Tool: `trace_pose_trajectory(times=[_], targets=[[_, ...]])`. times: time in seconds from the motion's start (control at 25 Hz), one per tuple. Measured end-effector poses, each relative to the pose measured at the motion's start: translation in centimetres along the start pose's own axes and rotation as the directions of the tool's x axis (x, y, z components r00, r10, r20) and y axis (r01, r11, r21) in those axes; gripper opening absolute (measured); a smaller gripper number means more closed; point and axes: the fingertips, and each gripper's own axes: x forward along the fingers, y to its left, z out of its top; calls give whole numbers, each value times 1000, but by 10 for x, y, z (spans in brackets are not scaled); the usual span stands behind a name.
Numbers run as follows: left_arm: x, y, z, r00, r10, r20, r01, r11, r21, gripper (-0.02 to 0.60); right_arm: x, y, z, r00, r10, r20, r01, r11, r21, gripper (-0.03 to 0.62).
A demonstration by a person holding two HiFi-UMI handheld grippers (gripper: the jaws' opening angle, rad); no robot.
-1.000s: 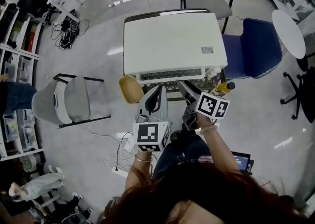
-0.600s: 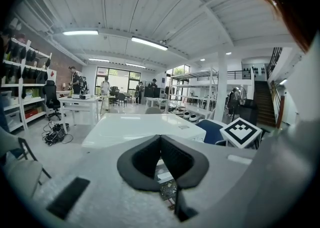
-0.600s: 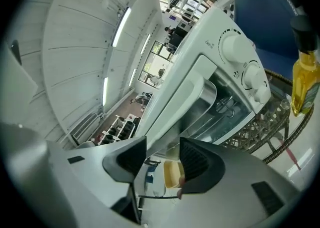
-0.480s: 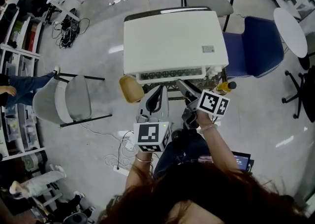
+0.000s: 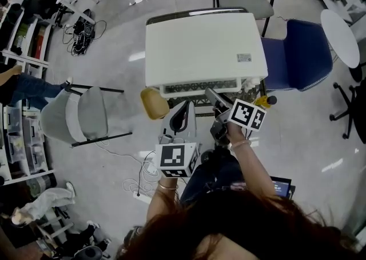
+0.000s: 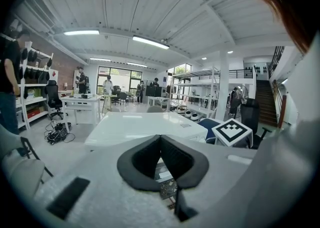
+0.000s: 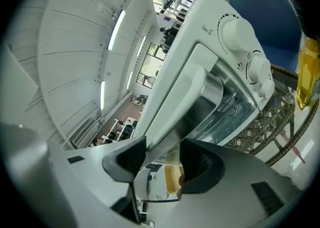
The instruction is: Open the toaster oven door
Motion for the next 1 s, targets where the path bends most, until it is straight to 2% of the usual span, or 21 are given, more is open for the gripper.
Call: trace_pose_trajectory(times=[0.32, 1.0], targets=[[-2, -3, 4, 1000, -2, 9, 2, 1000, -9, 12, 2, 0, 9, 999, -25, 31, 25, 999, 20, 176], [-10, -9, 3, 1000, -6, 29, 6, 1000, -7, 12, -8, -10, -1, 998, -51, 27, 51, 998, -29, 189]])
